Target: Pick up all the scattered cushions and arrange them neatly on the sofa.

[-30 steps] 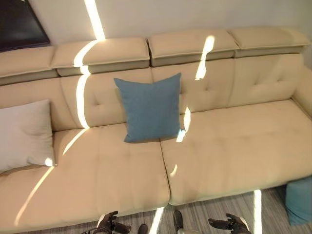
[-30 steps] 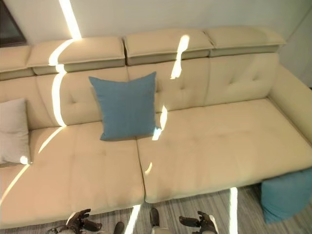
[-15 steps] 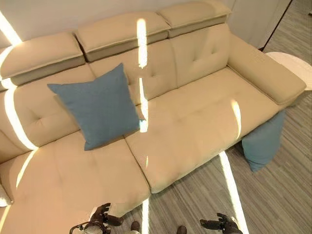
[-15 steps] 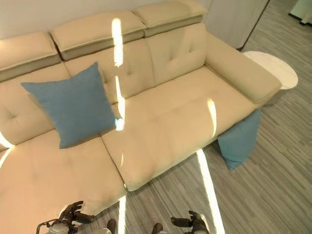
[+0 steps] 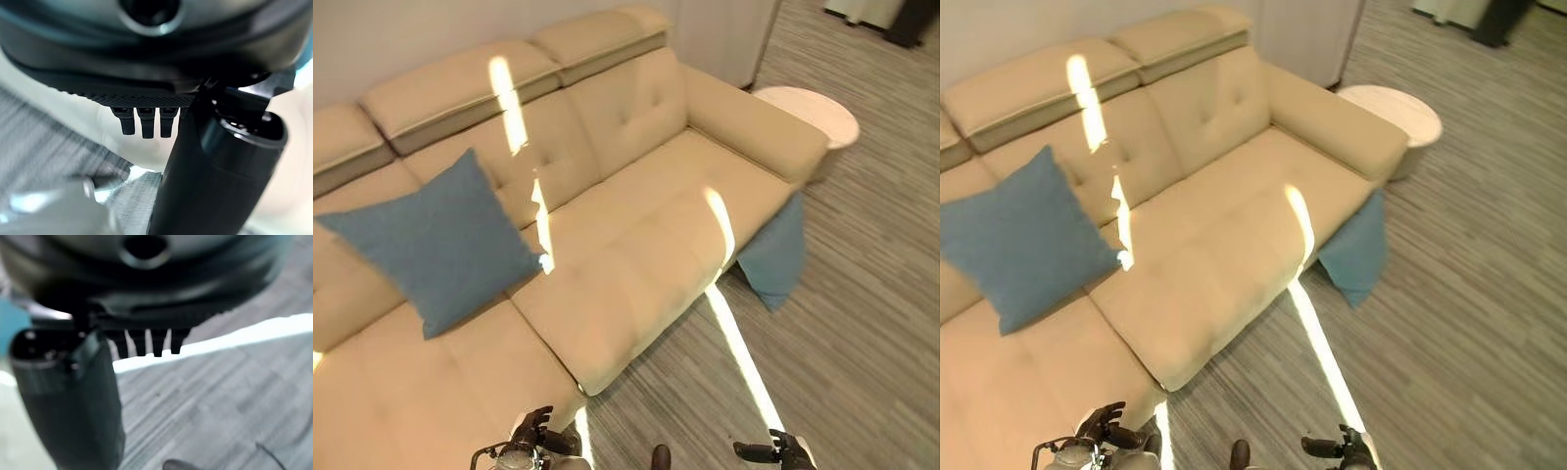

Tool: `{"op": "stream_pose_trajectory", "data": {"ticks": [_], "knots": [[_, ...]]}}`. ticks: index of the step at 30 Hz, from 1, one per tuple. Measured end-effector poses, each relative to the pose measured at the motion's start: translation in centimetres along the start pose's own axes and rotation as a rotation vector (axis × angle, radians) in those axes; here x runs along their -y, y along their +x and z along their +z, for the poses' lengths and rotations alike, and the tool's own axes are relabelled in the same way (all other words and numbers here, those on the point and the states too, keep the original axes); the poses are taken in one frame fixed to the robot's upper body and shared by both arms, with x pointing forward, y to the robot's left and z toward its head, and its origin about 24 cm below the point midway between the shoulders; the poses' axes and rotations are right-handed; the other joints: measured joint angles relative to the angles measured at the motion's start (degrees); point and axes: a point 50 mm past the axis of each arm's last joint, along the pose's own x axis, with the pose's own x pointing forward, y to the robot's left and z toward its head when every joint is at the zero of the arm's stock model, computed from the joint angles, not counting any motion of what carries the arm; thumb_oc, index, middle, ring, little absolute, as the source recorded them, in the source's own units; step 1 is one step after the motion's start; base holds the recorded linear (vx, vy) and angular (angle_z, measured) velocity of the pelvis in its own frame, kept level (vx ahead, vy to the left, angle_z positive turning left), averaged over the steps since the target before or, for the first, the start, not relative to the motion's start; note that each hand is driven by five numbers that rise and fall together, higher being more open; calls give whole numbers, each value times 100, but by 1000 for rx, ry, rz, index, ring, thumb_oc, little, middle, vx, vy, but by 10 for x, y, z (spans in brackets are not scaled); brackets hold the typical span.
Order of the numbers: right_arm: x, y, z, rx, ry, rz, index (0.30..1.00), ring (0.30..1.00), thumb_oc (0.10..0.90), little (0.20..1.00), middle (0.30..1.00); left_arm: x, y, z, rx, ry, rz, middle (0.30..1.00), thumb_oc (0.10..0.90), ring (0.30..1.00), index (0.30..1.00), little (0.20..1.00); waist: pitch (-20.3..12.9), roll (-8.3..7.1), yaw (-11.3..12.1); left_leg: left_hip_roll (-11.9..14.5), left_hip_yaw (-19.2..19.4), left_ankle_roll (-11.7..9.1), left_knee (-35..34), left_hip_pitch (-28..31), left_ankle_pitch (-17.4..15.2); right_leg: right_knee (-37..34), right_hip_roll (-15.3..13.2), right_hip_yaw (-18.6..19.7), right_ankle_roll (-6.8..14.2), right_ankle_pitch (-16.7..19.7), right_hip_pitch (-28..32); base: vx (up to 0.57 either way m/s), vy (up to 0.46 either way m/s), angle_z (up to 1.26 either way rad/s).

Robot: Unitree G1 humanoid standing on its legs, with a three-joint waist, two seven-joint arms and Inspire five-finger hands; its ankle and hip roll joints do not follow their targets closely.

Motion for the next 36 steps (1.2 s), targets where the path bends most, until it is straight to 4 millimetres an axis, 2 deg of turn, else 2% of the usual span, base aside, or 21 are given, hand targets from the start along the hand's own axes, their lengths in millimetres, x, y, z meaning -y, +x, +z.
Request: {"op": "stream_pose_trajectory", "data": {"ticks": [1, 2, 4, 5, 6, 8, 9, 11, 13, 14, 15, 17, 20, 21, 26, 27, 29, 30, 31, 35, 36], "knots": [[-4, 0, 0, -9, -5, 12, 900, 900, 800, 900, 900, 1, 1, 6, 16, -1, 1, 900, 800, 900, 900, 900, 53, -52, -29, -83, 203, -34, 10, 13, 36, 55, -8, 302, 185, 134, -196, -63, 141, -147], [-7, -1, 1, -10, -4, 19, 900, 900, 800, 900, 900, 0, 1, 7, 22, 1, 5, 900, 800, 900, 900, 900, 64, -79, 29, -89, 378, 38, 9, 8, -8, 82, -15, 370, 195, 138, -282, -115, 125, -133], [-18, -3, 2, -12, -1, 45, 900, 900, 800, 900, 900, -6, 3, 18, 55, 26, 22, 900, 800, 900, 900, 900, 160, -245, 73, -98, 1027, 104, 40, -6, -5, 39, -71, 440, 210, 503, -516, -123, 114, -154], [-26, -4, 5, -5, 1, 63, 900, 900, 800, 900, 900, -10, 4, 21, 63, 31, 33, 900, 800, 900, 900, 900, 183, -369, 100, -106, 1281, 133, 31, -17, -18, 17, -92, 190, 340, 446, -600, -150, 46, -137], [-31, -6, 0, -17, -8, 77, 900, 900, 800, 900, 900, -13, 5, 25, 72, 37, 41, 900, 800, 900, 900, 900, 194, -438, 26, -105, 1421, 214, 110, -71, -49, 71, -171, -44, 296, 303, -666, -151, 45, -87], [-36, -9, -9, -46, -21, 93, 900, 900, 800, 900, 900, -15, 5, 31, 99, 45, 44, 900, 800, 900, 900, 900, 199, -486, 95, -42, 1752, 255, 178, -106, -75, 570, -282, -493, 490, 34, -1030, -115, -6, -74], [-39, -10, -10, -51, -23, 97, 900, 900, 800, 900, 900, -17, 5, 31, 103, 46, 47, 900, 800, 900, 900, 900, 218, -458, 107, 48, 1951, 260, 181, -101, -74, 905, -363, -870, 480, -105, -1222, -117, -46, -105], [-38, -10, -13, -59, -24, 93, 900, 900, 800, 900, 900, -17, 5, 32, 105, 46, 47, 900, 800, 900, 900, 900, 292, -256, 166, 304, 2196, 263, 182, -39, -75, 1453, -601, -1854, 512, -304, -1301, -64, -57, -83], [-35, -11, -18, -72, -31, 87, 900, 900, 800, 900, 900, -21, 5, 28, 92, 49, 58, 900, 800, 900, 900, 900, 292, -252, 222, 385, 2335, 231, 170, 32, -108, 1787, -791, -2049, 592, -470, -1184, -13, -58, -50], [-36, -13, -28, -94, -41, 89, 900, 900, 800, 900, 900, -27, 4, 21, 73, 54, 71, 900, 800, 900, 900, 900, 264, -363, 218, 346, 2378, 150, 182, 117, -109, 1591, -939, -2082, 584, -449, -844, 17, -128, -30], [-34, -13, -28, -93, -45, 85, 900, 900, 800, 900, 900, -27, 4, 16, 52, 52, 73, 900, 800, 900, 900, 900, 275, -343, 245, 335, 2357, 80, 215, 145, -142, 1291, -843, -2061, 272, -409, -677, 53, -131, -19], [-28, -12, -33, -102, -51, 73, 900, 900, 800, 900, 900, -22, 3, 8, 27, 48, 61, 900, 800, 900, 900, 900, 233, -168, 181, 516, 2163, 102, 291, 215, -111, 861, -537, -1986, 141, -270, -387, 81, -186, -22], [-27, -12, -32, -93, -48, 69, 900, 900, 800, 900, 900, -15, -2, -11, -21, 39, 44, 900, 800, 900, 900, 900, 46, -162, 271, 698, 1936, 0, 674, 119, -177, 98, -271, -1722, -25, 50, 24, 49, -197, -52], [-19, -12, -37, -104, -46, 52, 900, 900, 800, 900, 900, -3, -1, -6, -8, 25, 18, 900, 800, 900, 900, 900, -59, -25, 162, 769, 1700, -291, 869, -10, -11, -16, -137, -1743, -50, 57, 21, 38, -309, 12], [-20, -12, -38, -109, -10, 51, 900, 900, 800, 900, 900, -5, 3, 11, 34, 33, 7, 900, 800, 900, 900, 900, 33, -229, 163, 806, 1429, -636, 2351, -638, 172, -131, -150, -1616, -292, -10, 237, 35, -118, -7], [-17, -12, -38, -111, -14, 43, 900, 900, 800, 900, 900, -5, 3, 13, 39, 35, 3, 900, 800, 900, 900, 900, 22, -224, 177, 788, 1364, -625, 2527, -745, 121, -131, -150, -1601, -329, -5, 254, 114, -89, -36], [-12, -10, -38, -107, -20, 31, 900, 900, 800, 900, 900, 1, 3, 14, 42, 34, -11, 900, 800, 900, 900, 900, -1, -163, 101, 634, 1293, -565, 2425, -843, 14, -130, -121, -1572, -453, -85, 231, 185, -112, -18], [-12, -10, -37, -108, -19, 30, 900, 900, 800, 900, 900, 5, 3, 18, 51, 46, -22, 900, 800, 900, 900, 900, 16, -191, 76, 444, 1150, -525, 2281, -915, -15, -130, -161, -1560, -488, -109, 205, 194, -61, 18], [-13, -11, -43, -135, -25, 32, 900, 900, 800, 900, 900, 11, 4, 25, 69, 65, -44, 900, 800, 900, 900, 900, 62, -271, 68, 81, 1092, -455, 1647, -969, -28, -130, -235, -1569, -502, -119, 158, 185, -31, 16], [-13, -12, -47, -158, -30, 32, 900, 900, 800, 900, 900, 13, 4, 24, 63, 72, -54, 900, 800, 900, 900, 900, 65, -261, 86, -135, 1095, -527, 477, -970, 36, -130, -90, -1471, -504, -118, 149, 166, -23, -14], [-11, -12, -46, -155, -30, 27, 900, 900, 800, 900, 900, 13, 5, 26, 65, 71, -53, 900, 800, 900, 900, 900, 52, -188, 140, -124, 1107, -569, 304, -1012, 69, -131, -30, -1389, -505, -118, 110, 408, 3, -76]]}}
